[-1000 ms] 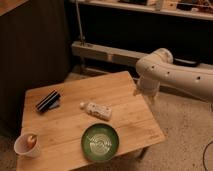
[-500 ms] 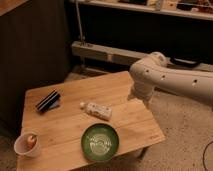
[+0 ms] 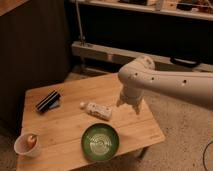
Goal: Move the arm in a circular motion
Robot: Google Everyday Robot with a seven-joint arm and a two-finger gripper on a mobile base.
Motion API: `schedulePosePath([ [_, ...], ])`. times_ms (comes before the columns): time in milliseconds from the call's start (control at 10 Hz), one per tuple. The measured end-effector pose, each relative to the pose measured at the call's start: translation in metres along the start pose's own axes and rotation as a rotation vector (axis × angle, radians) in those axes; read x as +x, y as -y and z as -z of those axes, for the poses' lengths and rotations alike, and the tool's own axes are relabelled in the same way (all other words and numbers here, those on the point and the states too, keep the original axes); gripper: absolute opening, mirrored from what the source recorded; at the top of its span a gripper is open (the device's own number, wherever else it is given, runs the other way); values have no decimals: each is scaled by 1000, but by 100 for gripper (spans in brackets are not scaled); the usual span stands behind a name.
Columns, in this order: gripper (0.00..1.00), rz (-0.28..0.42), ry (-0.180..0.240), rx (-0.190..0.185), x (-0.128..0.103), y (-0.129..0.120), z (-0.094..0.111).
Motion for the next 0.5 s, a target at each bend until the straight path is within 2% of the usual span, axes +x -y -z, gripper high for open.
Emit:
schedulePosePath([
  [200, 65, 61, -48, -12, 24, -20, 1],
  [300, 65, 123, -86, -32, 52, -48, 1],
  [500, 65, 211, -135, -60, 95, -98, 1],
])
